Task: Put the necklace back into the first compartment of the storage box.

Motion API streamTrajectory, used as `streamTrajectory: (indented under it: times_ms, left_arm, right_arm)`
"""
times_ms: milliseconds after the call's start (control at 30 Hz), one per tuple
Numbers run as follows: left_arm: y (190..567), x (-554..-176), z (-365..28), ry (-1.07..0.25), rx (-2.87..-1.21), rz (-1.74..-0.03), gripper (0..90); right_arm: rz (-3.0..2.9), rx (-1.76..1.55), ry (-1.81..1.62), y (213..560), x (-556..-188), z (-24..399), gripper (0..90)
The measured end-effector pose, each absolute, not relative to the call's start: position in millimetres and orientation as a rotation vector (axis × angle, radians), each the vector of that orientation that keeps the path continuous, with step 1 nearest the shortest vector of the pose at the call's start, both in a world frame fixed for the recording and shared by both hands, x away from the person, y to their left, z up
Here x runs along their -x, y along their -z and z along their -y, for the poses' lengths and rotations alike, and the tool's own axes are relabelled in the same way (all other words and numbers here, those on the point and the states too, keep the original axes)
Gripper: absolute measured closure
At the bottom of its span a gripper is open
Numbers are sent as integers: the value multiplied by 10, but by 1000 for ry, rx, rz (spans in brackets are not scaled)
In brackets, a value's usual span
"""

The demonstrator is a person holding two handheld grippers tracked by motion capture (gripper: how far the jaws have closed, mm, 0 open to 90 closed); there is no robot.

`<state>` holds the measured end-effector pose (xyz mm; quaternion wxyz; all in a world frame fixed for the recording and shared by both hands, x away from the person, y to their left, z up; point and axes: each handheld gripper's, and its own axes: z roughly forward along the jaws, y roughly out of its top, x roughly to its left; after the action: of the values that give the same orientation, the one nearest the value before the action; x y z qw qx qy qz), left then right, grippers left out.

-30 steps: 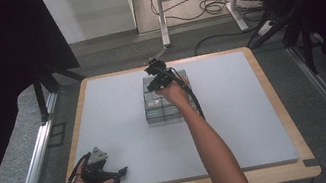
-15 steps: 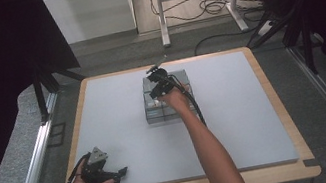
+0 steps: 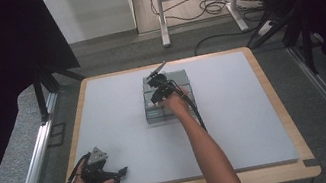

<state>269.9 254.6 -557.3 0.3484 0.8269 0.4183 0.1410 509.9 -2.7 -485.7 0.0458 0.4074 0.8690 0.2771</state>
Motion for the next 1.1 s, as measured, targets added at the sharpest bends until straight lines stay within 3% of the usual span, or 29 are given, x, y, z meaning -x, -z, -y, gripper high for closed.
streamTrajectory:
  times_ms: [367, 533, 833, 1100]
  left_arm:
    - [5572, -2699, -2545, -366, -2144, -1085, 5]
    - [5572, -2699, -2546, -366, -2144, -1084, 5]
    - [5571, -2701, -2547, -366, -2147, -1084, 5]
    - [5573, -2699, -2546, -368, -2146, -1084, 5]
  right_arm:
    - [-2666, -1252, -823, 4941, -5117, 5, 837]
    - [-2668, -1244, -811, 4932, -5116, 8, 738]
    - [-2634, -1216, -893, 4799, -5009, 137, 673]
    - [-2617, -1123, -975, 4650, -4693, 387, 599]
